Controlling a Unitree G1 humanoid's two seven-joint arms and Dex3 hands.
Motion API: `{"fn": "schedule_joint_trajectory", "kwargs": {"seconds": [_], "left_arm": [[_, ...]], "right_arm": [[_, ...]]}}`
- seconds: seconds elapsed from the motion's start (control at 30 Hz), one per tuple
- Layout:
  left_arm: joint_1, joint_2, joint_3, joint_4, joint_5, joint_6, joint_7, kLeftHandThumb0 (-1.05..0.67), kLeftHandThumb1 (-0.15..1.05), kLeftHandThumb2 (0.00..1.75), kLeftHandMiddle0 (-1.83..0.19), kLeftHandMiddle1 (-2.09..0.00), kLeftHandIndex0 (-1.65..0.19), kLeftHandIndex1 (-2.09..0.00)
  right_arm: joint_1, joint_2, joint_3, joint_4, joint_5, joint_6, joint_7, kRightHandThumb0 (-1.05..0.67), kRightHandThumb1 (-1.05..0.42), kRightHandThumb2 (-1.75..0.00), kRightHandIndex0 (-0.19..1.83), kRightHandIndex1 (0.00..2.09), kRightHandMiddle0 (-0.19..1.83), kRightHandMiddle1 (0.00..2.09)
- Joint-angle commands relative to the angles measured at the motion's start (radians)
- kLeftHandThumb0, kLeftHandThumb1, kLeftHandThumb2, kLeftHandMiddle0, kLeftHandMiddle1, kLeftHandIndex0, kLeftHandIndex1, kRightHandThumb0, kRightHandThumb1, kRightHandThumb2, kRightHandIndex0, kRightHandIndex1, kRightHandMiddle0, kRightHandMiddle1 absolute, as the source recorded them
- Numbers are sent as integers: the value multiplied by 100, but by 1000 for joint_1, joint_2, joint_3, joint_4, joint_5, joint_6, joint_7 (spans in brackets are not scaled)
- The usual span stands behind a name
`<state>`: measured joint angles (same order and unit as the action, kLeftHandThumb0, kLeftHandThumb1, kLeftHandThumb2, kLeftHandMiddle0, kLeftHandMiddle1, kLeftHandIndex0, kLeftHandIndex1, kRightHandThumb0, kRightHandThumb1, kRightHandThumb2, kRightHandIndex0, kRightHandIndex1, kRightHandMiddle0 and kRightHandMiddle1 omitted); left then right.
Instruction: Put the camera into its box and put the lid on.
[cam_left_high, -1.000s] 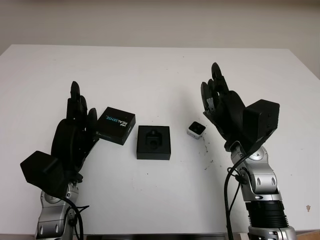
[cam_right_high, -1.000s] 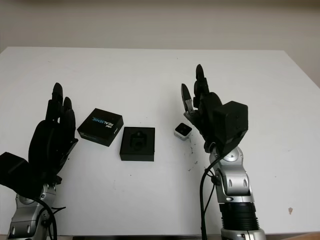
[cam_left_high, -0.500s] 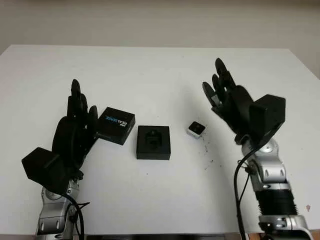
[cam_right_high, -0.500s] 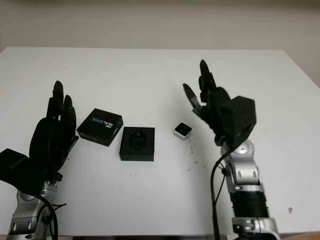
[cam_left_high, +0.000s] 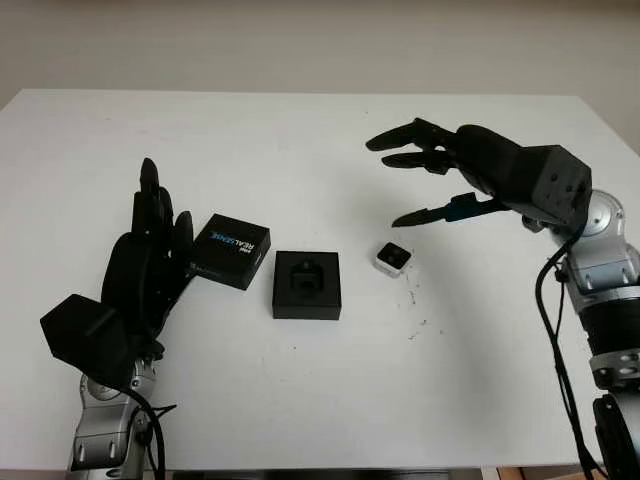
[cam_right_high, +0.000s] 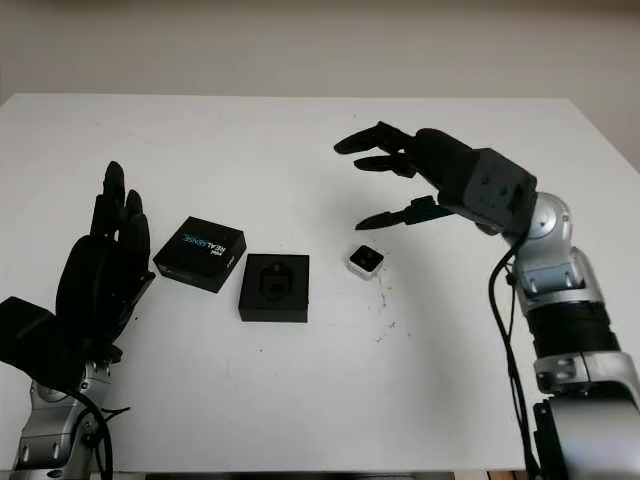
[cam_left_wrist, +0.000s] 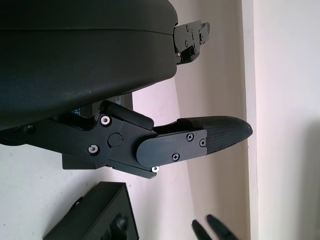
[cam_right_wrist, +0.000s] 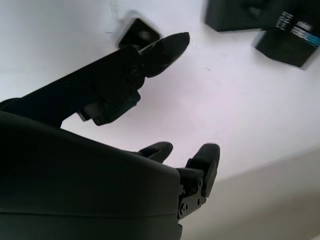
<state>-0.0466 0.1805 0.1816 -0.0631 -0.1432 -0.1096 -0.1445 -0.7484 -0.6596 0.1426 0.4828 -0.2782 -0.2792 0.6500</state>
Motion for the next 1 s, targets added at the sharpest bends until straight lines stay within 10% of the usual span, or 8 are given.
{"fn": "schedule_joint_trajectory", "kwargs": {"seconds": [0.0, 0.97], "left_arm": [[-8, 9, 5, -21, -4, 3, -4, -76, 105, 57, 19, 0, 19, 0], [16, 14, -2, -25, 0, 3, -7, -76, 105, 57, 19, 0, 19, 0]], "right_arm": [[-28, -51, 48, -10, -71, -71, 3, -42, -75, -6, 35, 13, 35, 21], [-1, -41, 198, 201, -324, -417, -306, -36, -81, -6, 49, 15, 49, 14]]}}
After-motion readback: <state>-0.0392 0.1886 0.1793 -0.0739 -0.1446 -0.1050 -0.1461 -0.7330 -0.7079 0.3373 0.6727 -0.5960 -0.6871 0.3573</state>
